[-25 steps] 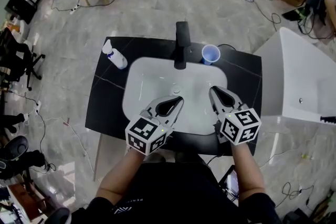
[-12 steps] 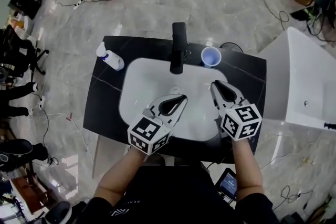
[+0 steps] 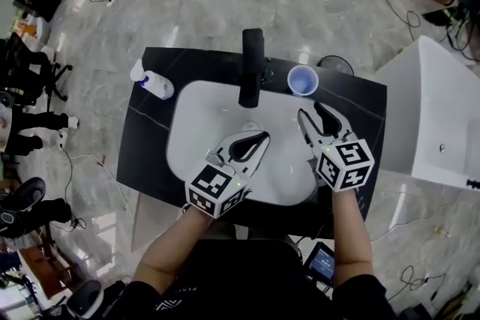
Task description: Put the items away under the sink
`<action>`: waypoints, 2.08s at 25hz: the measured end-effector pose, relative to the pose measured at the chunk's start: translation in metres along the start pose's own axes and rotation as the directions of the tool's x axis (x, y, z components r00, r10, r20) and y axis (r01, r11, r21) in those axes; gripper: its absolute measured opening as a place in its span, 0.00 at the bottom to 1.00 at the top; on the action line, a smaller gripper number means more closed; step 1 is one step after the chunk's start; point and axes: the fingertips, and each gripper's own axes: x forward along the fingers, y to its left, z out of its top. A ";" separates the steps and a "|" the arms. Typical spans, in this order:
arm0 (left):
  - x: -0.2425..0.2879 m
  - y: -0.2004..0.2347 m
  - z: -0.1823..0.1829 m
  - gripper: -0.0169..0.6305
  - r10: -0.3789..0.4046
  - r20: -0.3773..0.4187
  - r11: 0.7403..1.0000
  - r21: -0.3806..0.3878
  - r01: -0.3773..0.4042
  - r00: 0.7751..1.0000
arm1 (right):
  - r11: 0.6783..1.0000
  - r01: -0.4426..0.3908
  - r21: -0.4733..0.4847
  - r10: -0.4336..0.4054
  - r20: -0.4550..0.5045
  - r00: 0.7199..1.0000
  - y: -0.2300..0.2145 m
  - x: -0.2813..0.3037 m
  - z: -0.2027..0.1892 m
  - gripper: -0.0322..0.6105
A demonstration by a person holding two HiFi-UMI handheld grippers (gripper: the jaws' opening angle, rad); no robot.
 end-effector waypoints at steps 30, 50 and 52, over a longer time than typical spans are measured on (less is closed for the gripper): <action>0.006 0.035 -0.018 0.05 0.060 -0.051 0.998 -0.029 -0.062 0.997 | 0.986 0.107 -0.128 -0.102 0.048 0.994 -0.034 0.082 0.012 0.56; -0.016 0.048 -0.023 0.05 0.098 -0.027 0.994 -0.054 -0.099 0.995 | 0.966 0.125 -0.228 -0.123 0.023 0.992 -0.021 0.075 0.013 0.55; -0.021 0.049 -0.023 0.05 0.104 -0.020 0.993 -0.054 -0.105 0.994 | 0.967 0.121 -0.225 -0.119 0.021 0.993 -0.017 0.073 0.012 0.55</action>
